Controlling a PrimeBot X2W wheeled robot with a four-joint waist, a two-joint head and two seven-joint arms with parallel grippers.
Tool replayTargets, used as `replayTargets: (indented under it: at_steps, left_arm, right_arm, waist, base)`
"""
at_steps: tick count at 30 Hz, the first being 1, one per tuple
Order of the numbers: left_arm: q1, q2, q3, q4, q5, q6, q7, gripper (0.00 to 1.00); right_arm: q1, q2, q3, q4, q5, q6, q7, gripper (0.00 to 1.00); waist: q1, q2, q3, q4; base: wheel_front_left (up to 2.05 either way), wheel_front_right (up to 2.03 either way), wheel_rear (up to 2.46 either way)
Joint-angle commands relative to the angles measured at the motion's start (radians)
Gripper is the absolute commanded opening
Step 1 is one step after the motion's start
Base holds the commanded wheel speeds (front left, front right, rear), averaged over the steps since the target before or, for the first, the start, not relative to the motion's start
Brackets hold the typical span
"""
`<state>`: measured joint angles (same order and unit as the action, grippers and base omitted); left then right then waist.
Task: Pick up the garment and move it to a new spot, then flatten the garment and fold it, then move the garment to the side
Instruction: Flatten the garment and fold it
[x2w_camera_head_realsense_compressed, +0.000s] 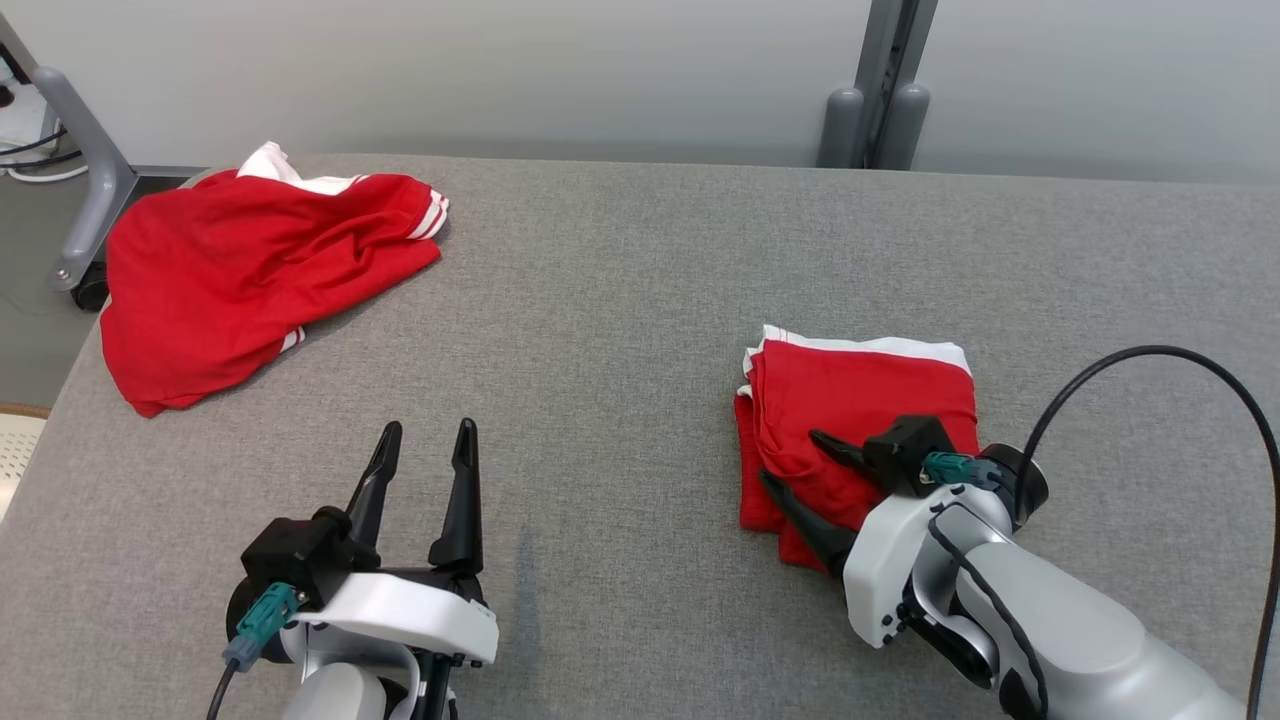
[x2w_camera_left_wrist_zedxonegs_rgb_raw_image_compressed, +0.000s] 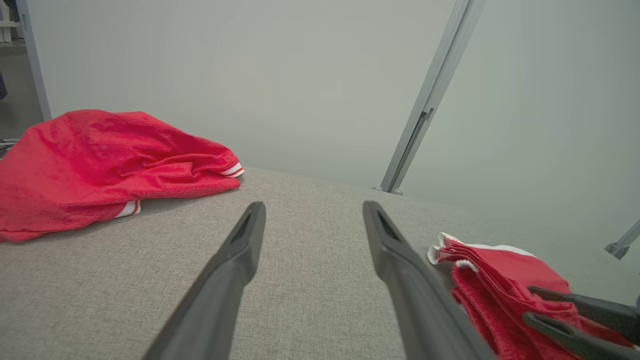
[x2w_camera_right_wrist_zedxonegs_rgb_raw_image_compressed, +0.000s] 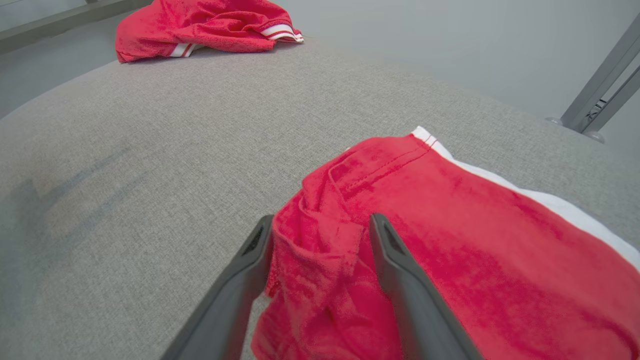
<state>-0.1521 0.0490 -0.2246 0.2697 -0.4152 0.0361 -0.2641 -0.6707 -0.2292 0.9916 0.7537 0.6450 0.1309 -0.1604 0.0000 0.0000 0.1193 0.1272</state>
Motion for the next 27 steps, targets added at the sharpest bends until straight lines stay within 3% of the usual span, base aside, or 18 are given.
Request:
replayTargets:
  at_steps: [1, 8, 13, 14, 22, 24, 25, 26, 27]
  left_arm:
    - [-0.006, 0.003, 0.0, 0.001, 0.0, 0.003, 0.0, 1.0]
    - [0.005, 0.003, -0.008, 0.01, -0.001, 0.005, 0.0, 1.0]
    - [0.006, 0.003, -0.008, 0.009, 0.0, 0.005, 0.0, 1.0]
    - [0.008, 0.003, -0.008, 0.01, 0.003, 0.003, 0.0, 1.0]
    - [0.002, 0.003, -0.018, 0.02, 0.006, -0.004, 0.0, 1.0]
    - [0.0, 0.004, -0.019, 0.022, 0.008, -0.006, 0.0, 1.0]
    - [-0.001, 0.004, -0.019, 0.023, 0.009, -0.007, 0.0, 1.0]
    - [-0.001, 0.003, -0.019, 0.024, 0.01, -0.007, 0.0, 1.0]
    - [-0.001, 0.003, -0.019, 0.025, 0.011, -0.007, 0.0, 1.0]
  right_arm:
    - [0.012, 0.0, -0.009, -0.001, -0.005, 0.0, -0.02, 1.0]
    - [0.048, -0.021, -0.07, -0.046, 0.005, 0.0, -0.069, 1.0]
    - [0.084, -0.042, -0.184, -0.083, 0.019, 0.0, -0.095, 1.0]
    - [0.099, -0.056, -0.233, -0.082, 0.005, 0.0, -0.1, 1.0]
    - [0.131, -0.054, -0.346, -0.055, -0.072, 0.0, -0.106, 1.0]
    - [0.137, -0.043, -0.36, -0.056, -0.094, 0.0, -0.106, 0.39]
    - [0.142, -0.042, -0.359, -0.055, -0.11, 0.0, -0.107, 0.23]
    - [0.146, -0.042, -0.357, -0.051, -0.126, 0.0, -0.107, 0.0]
    - [0.146, -0.041, -0.356, -0.049, -0.139, 0.0, -0.107, 0.0]
  waist:
    - [0.0, 0.0, -0.002, -0.002]
    - [0.0, 0.0, -0.008, -0.014]
    - [0.0, 0.0, -0.011, -0.019]
    - [0.0, 0.0, -0.012, -0.021]
    - [0.0, 0.0, -0.015, -0.011]
    - [0.0, 0.0, -0.016, -0.005]
    - [0.0, 0.0, -0.016, -0.002]
    - [0.0, 0.0, -0.015, 0.001]
    - [0.0, 0.0, -0.014, 0.004]
  base:
    - [0.0, 0.0, 0.0]
    - [0.0, 0.0, 0.0]
    - [0.0, 0.0, 0.0]
    - [0.0, 0.0, 0.0]
    - [0.0, 0.0, 0.0]
    - [0.0, 0.0, 0.0]
    - [0.0, 0.0, 0.0]
    - [0.0, 0.0, 0.0]
    - [0.0, 0.0, 0.0]
